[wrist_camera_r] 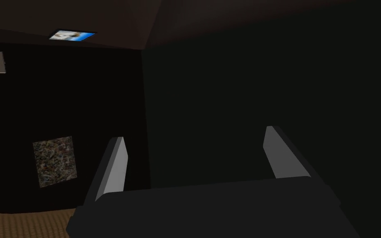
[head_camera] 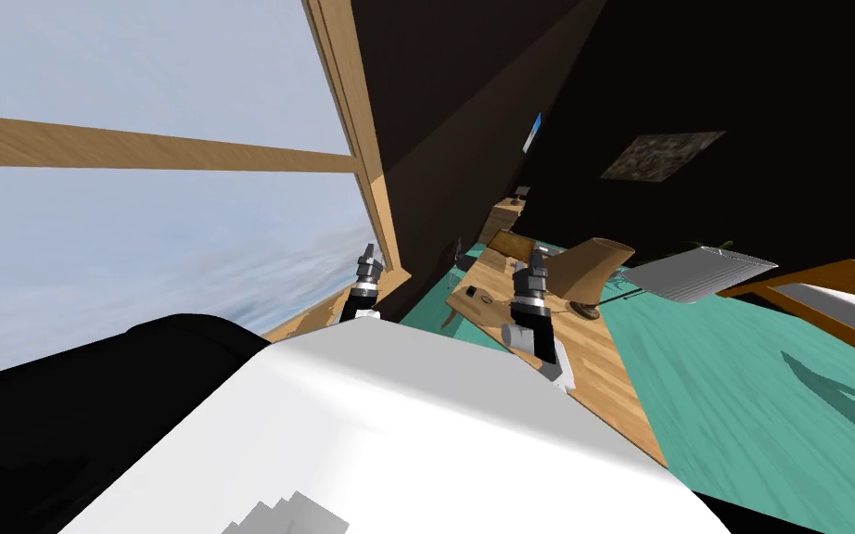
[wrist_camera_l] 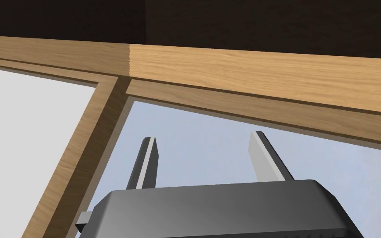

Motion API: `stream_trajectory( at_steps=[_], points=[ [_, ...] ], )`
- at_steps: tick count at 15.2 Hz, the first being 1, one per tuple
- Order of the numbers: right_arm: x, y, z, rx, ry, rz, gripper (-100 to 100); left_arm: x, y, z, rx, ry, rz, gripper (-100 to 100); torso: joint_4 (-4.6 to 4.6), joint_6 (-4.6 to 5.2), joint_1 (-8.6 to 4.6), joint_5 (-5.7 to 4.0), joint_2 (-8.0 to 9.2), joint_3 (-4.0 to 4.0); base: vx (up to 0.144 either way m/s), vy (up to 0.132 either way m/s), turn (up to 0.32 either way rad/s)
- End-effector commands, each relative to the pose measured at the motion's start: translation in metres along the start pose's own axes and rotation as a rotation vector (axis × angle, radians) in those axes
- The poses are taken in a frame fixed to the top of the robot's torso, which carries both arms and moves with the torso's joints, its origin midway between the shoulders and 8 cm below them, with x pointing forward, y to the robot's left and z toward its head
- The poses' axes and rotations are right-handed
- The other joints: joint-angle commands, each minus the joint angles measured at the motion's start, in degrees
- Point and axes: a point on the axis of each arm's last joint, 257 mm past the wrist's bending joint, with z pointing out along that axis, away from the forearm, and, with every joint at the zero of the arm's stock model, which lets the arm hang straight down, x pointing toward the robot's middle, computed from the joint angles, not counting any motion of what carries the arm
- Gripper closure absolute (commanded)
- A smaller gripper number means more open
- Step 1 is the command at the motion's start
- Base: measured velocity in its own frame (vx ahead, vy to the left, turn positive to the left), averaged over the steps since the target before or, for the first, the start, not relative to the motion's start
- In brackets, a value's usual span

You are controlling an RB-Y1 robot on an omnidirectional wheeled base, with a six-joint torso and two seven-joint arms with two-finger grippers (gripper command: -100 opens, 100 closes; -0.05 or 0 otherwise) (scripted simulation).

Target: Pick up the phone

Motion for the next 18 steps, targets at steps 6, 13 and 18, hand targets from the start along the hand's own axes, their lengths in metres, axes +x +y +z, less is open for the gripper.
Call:
stream_trajectory(
  at_steps=[6, 13, 18],
  points=[
    [-0.002, -0.074, 0.009, 0.186, 0.019, -0.075, -100, 0.000, 0.000, 0.000, 0.000, 0.000, 0.000, 0, -0.01, -0.01, 0.04, 0.01, -0.07, -0.04, -0.043, -0.012, 0.136],
    [-0.010, -0.136, 0.010, 0.344, 0.042, -0.140, -100, 0.000, 0.000, 0.000, 0.000, 0.000, 0.000, 0, -0.03, -0.02, 0.02, 0.01, -0.14, -0.08, -0.030, -0.013, 0.142],
    [-0.022, -0.182, 0.011, 0.468, 0.065, -0.206, -100, 0.000, 0.000, 0.000, 0.000, 0.000, 0.000, 0, -0.02, 0.02, 0.00, 0.00, -0.10, -0.06, -0.035, -0.018, 0.155]
  ],
)
